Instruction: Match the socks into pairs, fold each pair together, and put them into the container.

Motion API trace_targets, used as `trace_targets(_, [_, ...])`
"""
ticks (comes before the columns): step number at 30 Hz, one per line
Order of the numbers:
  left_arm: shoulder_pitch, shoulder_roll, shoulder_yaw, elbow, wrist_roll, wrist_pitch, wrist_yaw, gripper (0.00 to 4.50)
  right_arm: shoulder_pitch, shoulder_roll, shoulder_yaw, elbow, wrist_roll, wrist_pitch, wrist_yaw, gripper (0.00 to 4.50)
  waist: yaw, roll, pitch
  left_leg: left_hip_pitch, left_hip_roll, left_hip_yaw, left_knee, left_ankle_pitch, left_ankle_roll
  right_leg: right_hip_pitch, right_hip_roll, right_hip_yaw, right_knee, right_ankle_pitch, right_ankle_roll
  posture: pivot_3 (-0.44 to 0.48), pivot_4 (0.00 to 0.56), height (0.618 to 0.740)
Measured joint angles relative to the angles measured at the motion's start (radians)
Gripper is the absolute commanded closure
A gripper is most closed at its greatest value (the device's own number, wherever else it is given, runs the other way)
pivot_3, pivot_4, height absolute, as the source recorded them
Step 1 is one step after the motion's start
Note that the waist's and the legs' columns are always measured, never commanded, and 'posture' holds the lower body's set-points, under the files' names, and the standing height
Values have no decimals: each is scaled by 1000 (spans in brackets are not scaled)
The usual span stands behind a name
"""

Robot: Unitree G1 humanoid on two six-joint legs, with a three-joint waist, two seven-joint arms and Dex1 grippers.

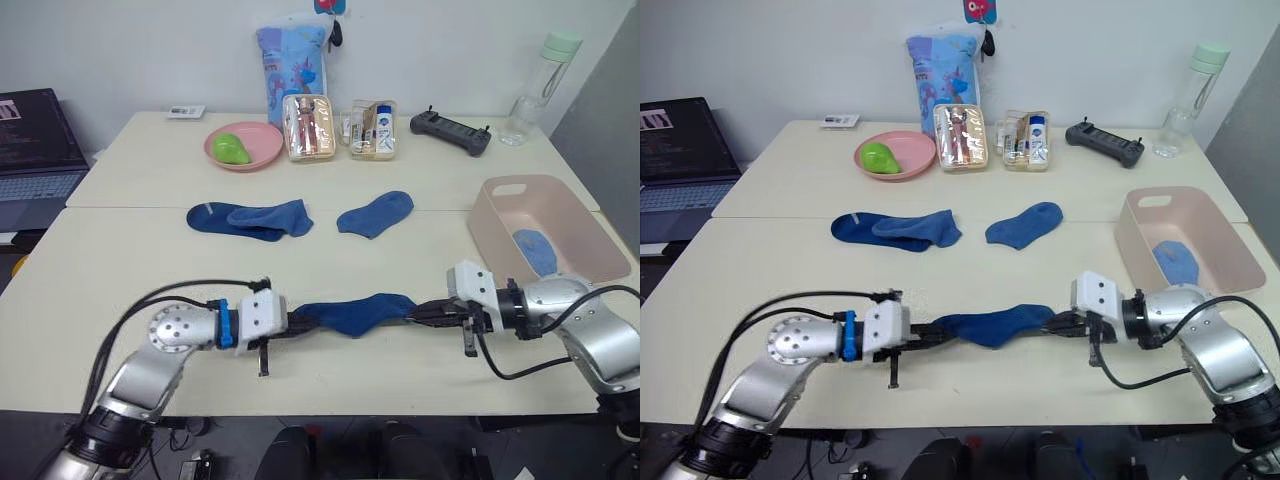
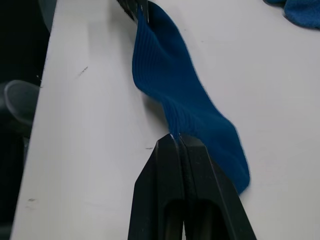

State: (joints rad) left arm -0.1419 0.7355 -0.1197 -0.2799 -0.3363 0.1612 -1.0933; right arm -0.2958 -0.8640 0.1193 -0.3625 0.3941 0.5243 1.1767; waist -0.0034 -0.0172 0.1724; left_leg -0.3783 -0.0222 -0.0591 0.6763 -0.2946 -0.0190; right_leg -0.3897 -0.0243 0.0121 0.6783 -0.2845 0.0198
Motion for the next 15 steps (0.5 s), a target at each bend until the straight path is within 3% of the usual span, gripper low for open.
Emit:
trace_targets(7, [90, 124, 129, -225, -486, 533, 38, 4461, 5, -107, -47, -163, 249, 274, 44, 4500, -1, 0, 0, 0, 0, -3, 0, 0, 0, 1, 0, -3, 0, 0, 0, 0, 150, 740])
trace_targets(11, [93, 88, 125, -208, -530, 633, 99, 4461, 9, -105, -26, -181, 277, 313, 32, 4500, 1, 0, 0, 0, 0, -2, 1, 0, 0, 1, 0, -2, -1, -2, 3, 0, 150, 740])
trace_targets(15, [87, 32, 91, -152, -486, 627, 140, 4461, 0, -59, 47, -108, 194, 261, -6, 4500, 1, 0, 1, 0, 0, -1, 1, 0, 0, 1, 0, -1, 0, 0, 0, 0, 150, 740])
